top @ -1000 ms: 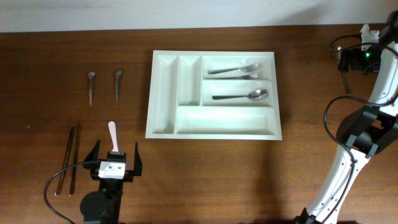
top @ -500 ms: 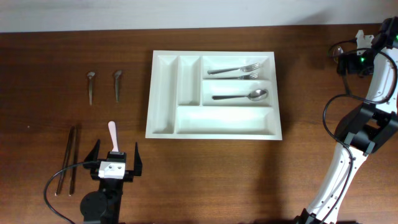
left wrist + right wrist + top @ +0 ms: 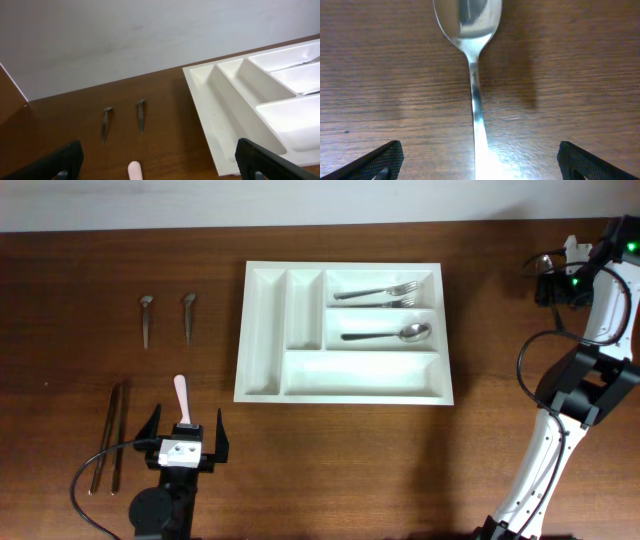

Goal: Pack container
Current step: 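Lower the right gripper and close it on the spoon handle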

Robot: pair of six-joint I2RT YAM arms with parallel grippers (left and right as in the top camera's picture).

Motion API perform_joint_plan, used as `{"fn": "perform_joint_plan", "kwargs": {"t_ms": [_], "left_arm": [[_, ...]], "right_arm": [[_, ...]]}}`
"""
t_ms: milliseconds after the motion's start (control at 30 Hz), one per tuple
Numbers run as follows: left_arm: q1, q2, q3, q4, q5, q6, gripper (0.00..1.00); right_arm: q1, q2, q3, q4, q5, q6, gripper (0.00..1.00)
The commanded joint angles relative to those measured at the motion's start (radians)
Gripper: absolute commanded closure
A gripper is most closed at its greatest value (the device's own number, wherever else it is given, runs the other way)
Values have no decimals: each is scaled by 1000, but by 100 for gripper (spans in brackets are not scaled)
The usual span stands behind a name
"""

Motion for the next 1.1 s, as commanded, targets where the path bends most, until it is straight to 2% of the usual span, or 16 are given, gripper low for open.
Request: {"fn": "perform_joint_plan", "kwargs": {"t_ms": [0, 867, 1067], "left_arm": [[3, -8, -8, 0, -7, -2, 1], [3, -8, -8, 0, -7, -2, 1], [3, -8, -8, 0, -7, -2, 1]], "right_arm": [[-2, 23, -16, -3, -10, -7, 1], [-2, 23, -92, 13, 10, -8, 1], [-1, 23, -103, 13, 133, -38, 1]]}}
